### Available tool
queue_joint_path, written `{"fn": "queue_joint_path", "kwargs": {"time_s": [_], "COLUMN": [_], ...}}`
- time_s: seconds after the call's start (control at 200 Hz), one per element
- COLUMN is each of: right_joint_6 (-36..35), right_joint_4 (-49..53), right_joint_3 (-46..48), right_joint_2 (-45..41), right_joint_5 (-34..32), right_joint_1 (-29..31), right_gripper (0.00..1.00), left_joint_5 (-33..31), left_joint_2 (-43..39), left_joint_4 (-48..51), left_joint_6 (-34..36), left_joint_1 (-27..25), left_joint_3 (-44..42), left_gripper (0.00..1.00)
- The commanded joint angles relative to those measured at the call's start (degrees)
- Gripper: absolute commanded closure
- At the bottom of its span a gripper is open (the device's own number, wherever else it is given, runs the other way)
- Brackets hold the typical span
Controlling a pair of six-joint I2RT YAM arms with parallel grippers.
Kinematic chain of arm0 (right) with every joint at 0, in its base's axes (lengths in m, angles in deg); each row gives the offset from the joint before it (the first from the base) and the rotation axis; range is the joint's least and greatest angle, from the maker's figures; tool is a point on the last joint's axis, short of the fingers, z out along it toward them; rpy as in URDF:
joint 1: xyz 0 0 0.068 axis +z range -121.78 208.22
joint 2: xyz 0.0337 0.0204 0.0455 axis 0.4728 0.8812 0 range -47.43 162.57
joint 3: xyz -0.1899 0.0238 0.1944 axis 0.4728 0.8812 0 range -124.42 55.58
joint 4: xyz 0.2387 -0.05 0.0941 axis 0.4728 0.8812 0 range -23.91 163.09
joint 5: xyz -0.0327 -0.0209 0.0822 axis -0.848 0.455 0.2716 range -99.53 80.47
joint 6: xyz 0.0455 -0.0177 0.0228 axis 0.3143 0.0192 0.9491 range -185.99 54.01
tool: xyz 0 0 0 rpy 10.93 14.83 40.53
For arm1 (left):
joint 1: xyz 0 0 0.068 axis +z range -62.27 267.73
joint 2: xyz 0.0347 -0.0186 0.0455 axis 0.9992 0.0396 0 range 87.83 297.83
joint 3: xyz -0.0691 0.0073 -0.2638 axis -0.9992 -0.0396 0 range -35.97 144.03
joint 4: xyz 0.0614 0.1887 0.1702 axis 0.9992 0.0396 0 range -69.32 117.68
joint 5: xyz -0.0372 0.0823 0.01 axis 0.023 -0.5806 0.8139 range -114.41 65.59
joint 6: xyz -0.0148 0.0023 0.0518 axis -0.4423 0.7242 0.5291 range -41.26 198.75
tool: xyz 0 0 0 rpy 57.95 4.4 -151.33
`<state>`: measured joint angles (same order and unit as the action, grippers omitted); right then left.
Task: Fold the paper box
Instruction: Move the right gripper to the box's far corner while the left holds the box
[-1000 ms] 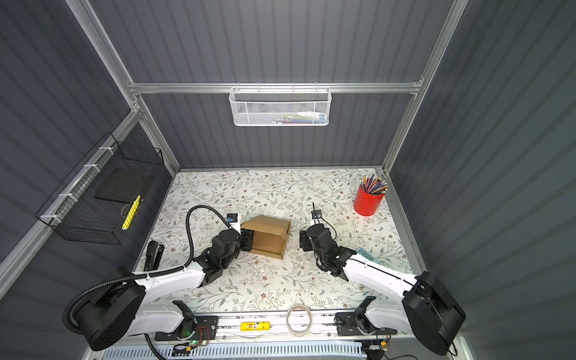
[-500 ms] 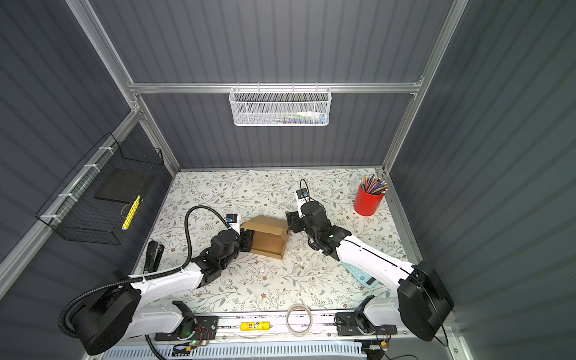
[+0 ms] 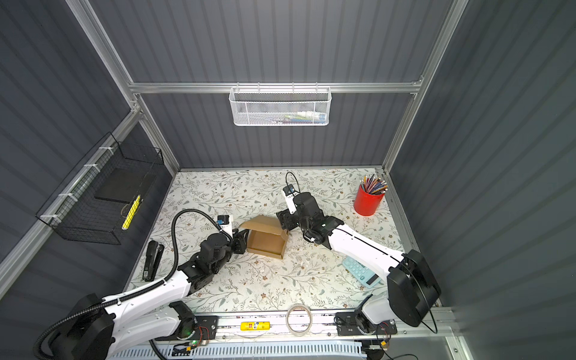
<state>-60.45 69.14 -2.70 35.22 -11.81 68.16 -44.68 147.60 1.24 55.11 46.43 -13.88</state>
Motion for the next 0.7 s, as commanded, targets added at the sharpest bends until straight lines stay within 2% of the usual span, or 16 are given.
{"fn": "queue_joint_path", "kwargs": {"time_s": [0.0,0.365,0.695], "right_joint_6": [-1.9,-3.25,-3.1], "right_joint_4": [2.55,4.07,4.73], "right_joint_3": [-2.07,-2.54,-2.4], "right_joint_2": [0.74,2.55,3.83], "right_joint_5": [2.03,1.93,1.56], "right_joint_1": [0.81,3.19,4.94], "right_gripper": [0.24,0.23,0.23], "left_joint_5": [-2.07,-7.01,-9.34], "left_joint_2": [-3.15,-12.3,-15.8], "left_joint_4": [5.49,18.85,23.62], "left_joint_6": [-0.39,-2.1,-2.88], "left_joint_1": [-0.25,-0.23,-0.23], "left_joint_3": [-1.06,-0.36,0.53], "left_gripper": [0.52,0.51,0.5]}}
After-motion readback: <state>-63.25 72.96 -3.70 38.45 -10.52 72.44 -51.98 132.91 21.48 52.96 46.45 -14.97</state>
